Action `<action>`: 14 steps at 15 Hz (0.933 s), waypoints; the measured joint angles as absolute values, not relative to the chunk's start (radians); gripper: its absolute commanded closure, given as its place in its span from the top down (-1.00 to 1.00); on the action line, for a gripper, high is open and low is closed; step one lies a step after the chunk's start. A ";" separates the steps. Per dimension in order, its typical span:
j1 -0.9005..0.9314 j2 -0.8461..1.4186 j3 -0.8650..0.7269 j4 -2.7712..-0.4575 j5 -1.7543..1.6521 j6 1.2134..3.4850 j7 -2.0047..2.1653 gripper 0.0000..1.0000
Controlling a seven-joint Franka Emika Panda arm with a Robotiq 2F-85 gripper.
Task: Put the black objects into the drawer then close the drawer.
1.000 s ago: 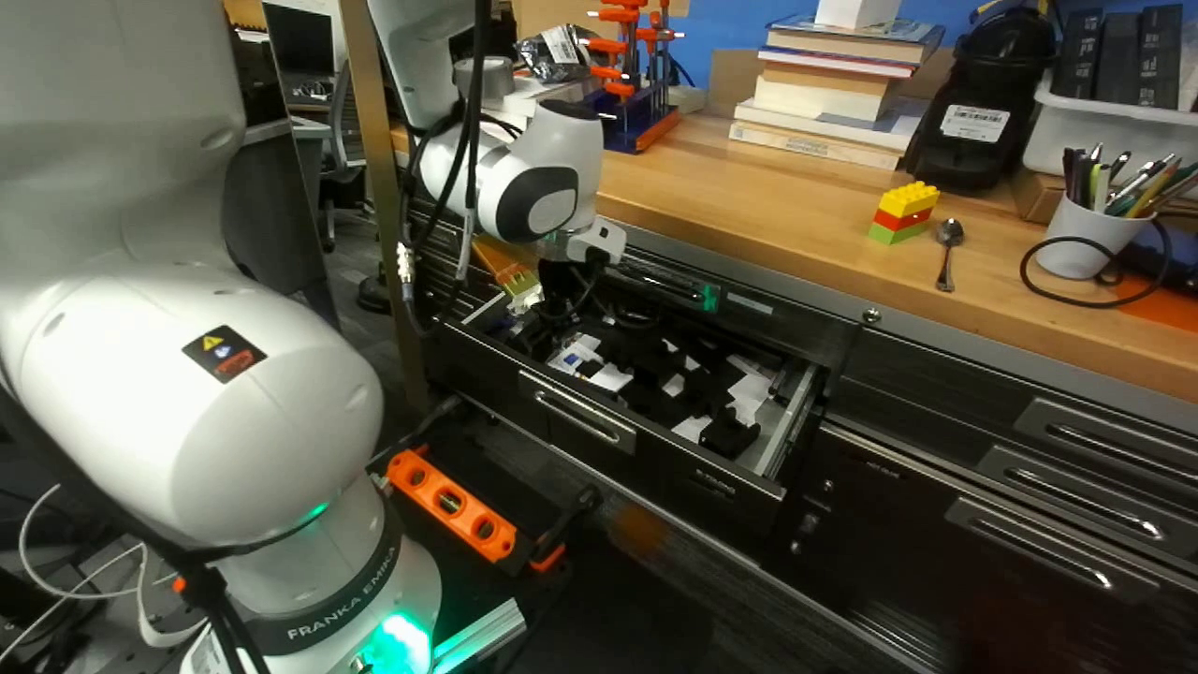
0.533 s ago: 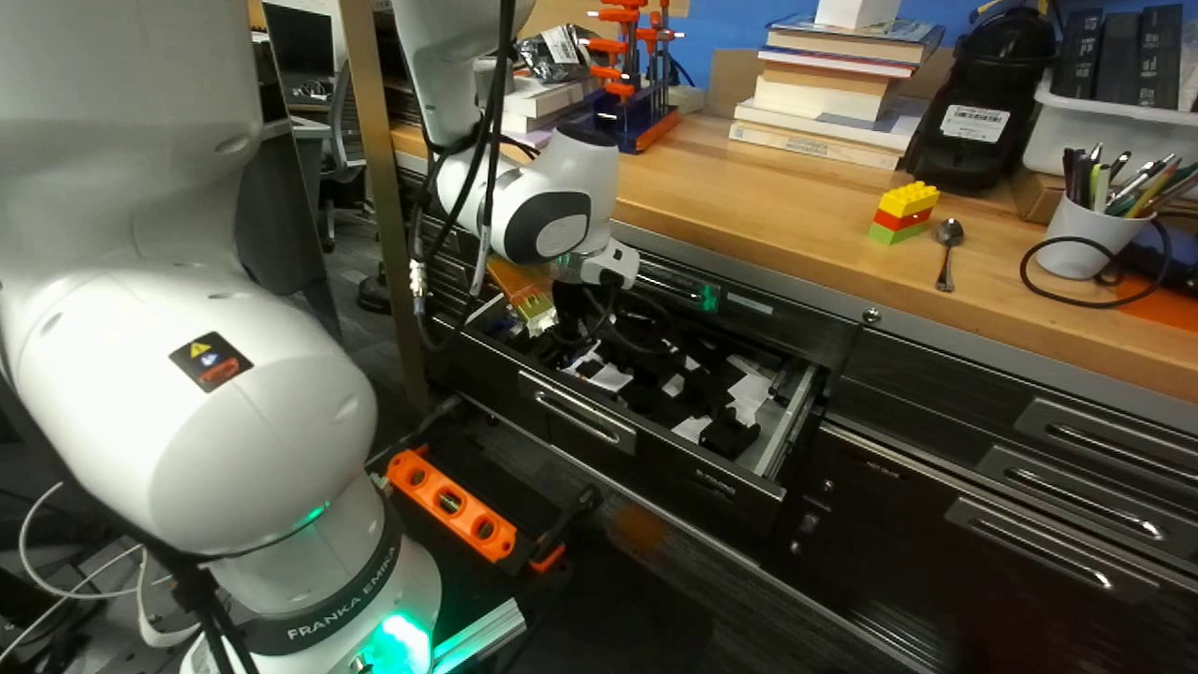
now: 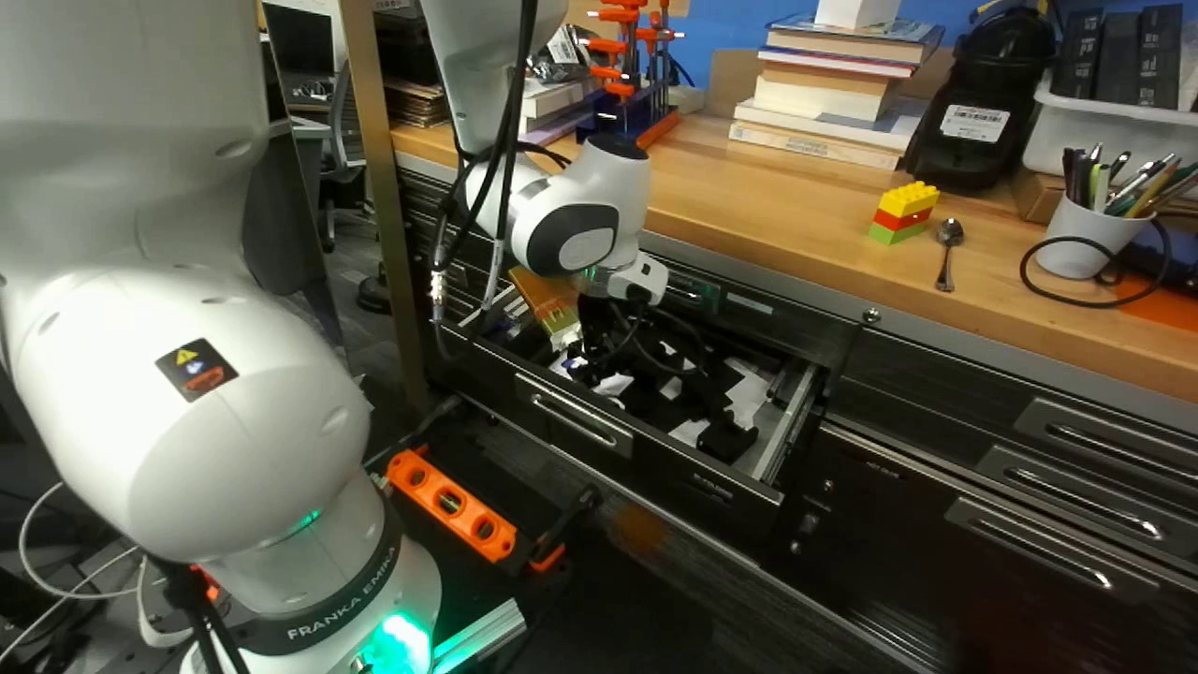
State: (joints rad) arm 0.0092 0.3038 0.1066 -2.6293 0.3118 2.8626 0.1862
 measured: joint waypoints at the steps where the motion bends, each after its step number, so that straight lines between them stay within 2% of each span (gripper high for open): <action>1: 0.009 0.306 0.101 -2.629 0.312 2.862 0.186 1.00; 5: 0.033 0.309 0.052 -2.629 0.271 2.842 0.242 1.00; 11: 0.267 0.240 -0.215 -2.630 0.004 2.695 0.666 1.00; 14: 0.288 0.177 -0.223 -2.625 -0.124 2.575 0.868 1.00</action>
State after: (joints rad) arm 0.2878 0.1767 -0.2233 -2.6250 -0.1244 2.5748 0.8677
